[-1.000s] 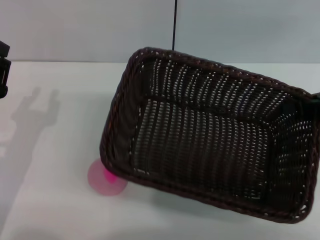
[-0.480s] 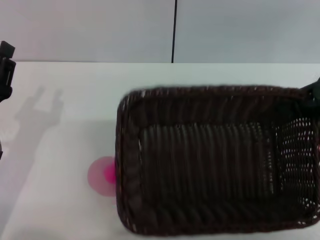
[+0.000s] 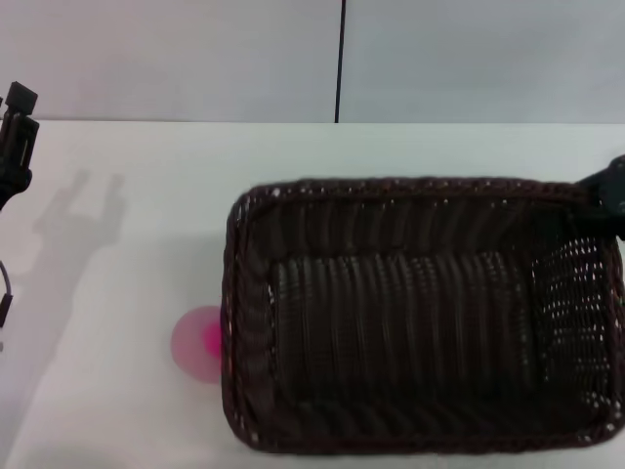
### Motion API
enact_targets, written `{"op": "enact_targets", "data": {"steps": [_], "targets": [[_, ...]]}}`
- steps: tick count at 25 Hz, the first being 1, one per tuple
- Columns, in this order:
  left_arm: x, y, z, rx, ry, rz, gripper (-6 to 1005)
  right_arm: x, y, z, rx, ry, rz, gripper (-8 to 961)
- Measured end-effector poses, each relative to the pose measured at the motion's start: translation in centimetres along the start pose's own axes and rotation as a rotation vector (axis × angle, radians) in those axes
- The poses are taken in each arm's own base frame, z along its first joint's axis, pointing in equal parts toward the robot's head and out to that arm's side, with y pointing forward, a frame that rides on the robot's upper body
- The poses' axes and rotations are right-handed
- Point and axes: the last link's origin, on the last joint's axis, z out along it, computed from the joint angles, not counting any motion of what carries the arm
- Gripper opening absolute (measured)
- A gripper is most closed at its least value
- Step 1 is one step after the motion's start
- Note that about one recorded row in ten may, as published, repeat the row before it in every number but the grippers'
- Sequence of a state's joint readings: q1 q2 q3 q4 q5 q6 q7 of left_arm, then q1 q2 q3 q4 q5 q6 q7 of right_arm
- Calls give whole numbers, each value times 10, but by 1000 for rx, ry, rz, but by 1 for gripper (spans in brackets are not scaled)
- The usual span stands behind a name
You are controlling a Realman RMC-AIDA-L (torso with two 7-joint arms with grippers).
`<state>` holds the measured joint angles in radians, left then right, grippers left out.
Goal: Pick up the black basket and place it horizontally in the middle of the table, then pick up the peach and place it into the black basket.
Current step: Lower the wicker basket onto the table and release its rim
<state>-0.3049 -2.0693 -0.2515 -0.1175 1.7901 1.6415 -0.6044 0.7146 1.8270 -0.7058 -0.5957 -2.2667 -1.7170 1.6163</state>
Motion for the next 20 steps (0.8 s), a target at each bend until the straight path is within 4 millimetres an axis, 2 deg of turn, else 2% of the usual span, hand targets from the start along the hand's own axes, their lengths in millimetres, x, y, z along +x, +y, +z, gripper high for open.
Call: {"op": "enact_targets", "data": {"steps": [4, 11, 20], "targets": [[-2, 2, 4, -3, -8, -8, 557, -3, -4, 0, 26, -31, -22, 239], [-6, 5, 7, -3, -18, -24, 562, -10, -11, 12, 47, -27, -58, 253], [-7, 4, 7, 3, -26, -27, 568, -13, -12, 17, 52, -28, -73, 271]]}}
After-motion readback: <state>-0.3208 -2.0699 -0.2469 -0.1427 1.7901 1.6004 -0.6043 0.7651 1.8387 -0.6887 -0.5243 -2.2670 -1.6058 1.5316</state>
